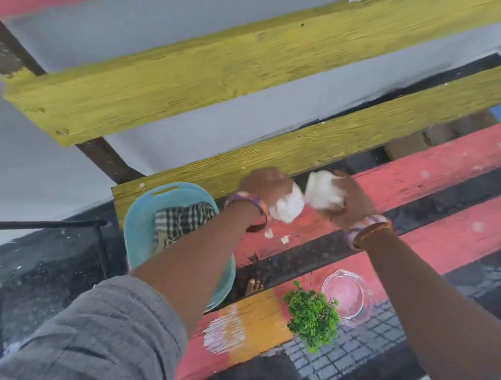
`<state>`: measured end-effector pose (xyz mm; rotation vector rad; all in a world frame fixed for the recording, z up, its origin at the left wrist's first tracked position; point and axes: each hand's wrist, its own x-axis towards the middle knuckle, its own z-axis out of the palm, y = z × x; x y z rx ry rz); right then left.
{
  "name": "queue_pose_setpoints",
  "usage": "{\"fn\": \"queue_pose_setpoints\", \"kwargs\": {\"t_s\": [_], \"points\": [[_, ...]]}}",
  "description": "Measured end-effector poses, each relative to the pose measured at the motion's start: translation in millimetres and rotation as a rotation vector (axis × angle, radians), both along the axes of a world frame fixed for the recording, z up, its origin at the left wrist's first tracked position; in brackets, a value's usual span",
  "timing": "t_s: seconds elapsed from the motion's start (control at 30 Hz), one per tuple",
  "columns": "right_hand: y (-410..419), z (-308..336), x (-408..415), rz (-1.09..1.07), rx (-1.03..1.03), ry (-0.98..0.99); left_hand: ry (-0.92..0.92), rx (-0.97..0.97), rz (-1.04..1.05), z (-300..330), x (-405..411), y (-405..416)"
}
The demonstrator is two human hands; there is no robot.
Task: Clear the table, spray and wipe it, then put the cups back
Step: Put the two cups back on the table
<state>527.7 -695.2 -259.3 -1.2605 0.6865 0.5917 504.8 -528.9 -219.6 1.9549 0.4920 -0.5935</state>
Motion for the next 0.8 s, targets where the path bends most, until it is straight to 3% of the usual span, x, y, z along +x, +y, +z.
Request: {"fn": "queue_pose_setpoints", "kwargs": {"t_s": [0.1,0.17,0.23,0.33,0.5,0.8], "points": [[8,41,0,-0.199,0.419,-0.047,0.176,-0.67,0.547,32,-6,31],[18,63,-9,-0.238,0.638,-0.156,0.191,-1.02,0.682,51,-20,51],[32,86,-22,-0.282,0.77,-0.199,0.137,-1.166,0.678,69,-35,65],[59,119,-56,-0.287,0.821,-0.208,0.021,-1.134,0.617,97,-71,83],[110,170,-118,-0.197,0.61,-0.232,-0.135,-0.916,0.581,136,-157,135],[228,224,-217,0.322,0.225,-0.244,-0.364,-0.784,0.732,196,-307,252]]}}
